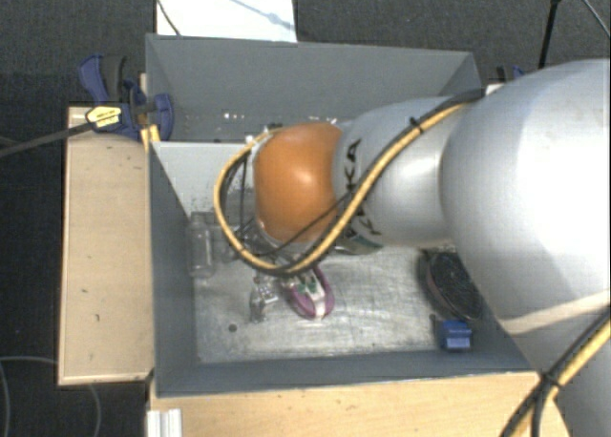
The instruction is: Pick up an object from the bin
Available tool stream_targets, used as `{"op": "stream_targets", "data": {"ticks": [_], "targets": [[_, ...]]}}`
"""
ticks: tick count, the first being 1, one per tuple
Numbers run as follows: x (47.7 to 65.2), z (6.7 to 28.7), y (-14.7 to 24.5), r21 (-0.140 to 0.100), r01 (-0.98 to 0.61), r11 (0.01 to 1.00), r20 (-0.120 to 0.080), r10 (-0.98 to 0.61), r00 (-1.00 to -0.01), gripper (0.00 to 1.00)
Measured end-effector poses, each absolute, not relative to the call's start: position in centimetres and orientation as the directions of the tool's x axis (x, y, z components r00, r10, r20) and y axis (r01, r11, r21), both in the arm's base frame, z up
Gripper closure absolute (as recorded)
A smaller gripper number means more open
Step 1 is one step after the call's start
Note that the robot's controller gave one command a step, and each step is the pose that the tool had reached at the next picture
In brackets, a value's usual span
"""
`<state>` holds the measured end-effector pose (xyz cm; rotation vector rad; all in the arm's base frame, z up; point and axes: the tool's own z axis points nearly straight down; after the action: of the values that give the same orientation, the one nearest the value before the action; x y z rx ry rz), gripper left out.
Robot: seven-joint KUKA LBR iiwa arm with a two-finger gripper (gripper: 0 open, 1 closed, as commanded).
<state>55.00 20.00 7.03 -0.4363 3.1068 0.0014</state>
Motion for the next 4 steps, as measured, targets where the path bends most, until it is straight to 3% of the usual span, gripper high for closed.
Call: {"op": "stream_targets", "data": {"ticks": [1, 2, 3, 4], "targets": [[48.9, 7.2, 12.9, 0.001, -0.147, 0.989, -0.005, -0.147, -0.989, 0.0], [49.6, 10.7, 7.4, -0.002, -0.606, 0.795, -0.005, -0.606, -0.795, 0.0], [52.3, 7.1, 6.3, -0.001, -0.763, 0.646, -0.007, -0.763, -0.646, 0.0], [55.8, 11.1, 2.0, -0.004, -0.611, 0.792, -0.006, -0.611, -0.792, 0.0]]}}
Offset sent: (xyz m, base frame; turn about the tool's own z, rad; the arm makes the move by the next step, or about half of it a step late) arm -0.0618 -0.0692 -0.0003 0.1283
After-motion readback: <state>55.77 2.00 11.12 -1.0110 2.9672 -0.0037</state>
